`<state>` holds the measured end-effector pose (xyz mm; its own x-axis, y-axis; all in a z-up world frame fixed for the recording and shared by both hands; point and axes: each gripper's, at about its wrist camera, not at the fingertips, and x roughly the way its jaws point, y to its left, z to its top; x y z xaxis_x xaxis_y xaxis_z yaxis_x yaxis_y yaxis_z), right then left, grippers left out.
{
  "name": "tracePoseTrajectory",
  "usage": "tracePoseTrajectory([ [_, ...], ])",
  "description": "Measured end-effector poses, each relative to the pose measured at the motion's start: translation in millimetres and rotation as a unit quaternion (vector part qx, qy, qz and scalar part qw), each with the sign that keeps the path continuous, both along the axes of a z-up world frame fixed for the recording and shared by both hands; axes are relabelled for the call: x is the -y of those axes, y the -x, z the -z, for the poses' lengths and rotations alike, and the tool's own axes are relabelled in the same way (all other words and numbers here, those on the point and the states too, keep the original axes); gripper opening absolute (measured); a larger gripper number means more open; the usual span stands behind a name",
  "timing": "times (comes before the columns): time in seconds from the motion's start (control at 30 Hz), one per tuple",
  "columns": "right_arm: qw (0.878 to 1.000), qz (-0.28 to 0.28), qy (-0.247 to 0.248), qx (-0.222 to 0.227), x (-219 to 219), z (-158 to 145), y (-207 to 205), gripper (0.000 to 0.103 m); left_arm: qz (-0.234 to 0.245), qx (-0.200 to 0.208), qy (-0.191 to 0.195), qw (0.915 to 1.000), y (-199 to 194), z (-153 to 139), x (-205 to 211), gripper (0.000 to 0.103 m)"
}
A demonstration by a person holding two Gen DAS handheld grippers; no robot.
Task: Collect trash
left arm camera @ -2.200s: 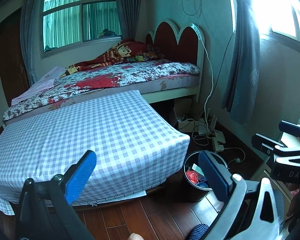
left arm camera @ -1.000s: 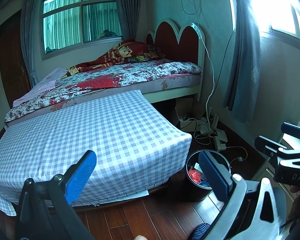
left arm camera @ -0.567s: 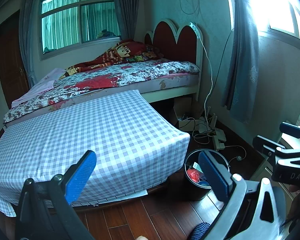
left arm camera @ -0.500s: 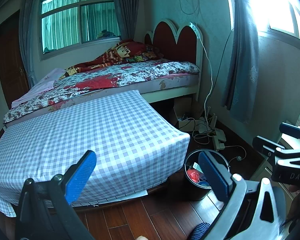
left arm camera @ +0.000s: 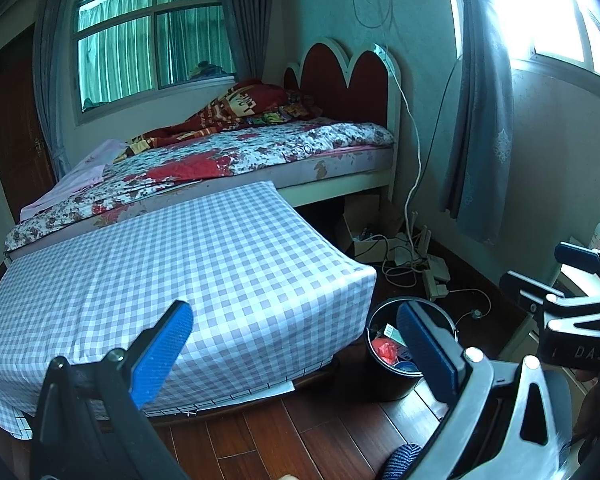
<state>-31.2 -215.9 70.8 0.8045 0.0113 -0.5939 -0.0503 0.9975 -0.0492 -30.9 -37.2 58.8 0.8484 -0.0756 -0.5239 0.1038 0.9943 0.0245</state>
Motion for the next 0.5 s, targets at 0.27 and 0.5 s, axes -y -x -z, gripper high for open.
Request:
tracePoseTrajectory([
  [0.27, 1.000, 0.001, 0.002, -0.001, 2.5, 1.6, -0.1, 0.102, -0.001, 0.005, -0.008, 1.0000, -0.5, -0.3, 1.3, 0.102],
  [0.5, 1.000, 0.004, 0.002, -0.004, 5.1, 4.4, -0.4, 0.102, 0.025, 0.003, -0.010, 0.9996, -0.5, -1.4, 6.6, 0.102],
])
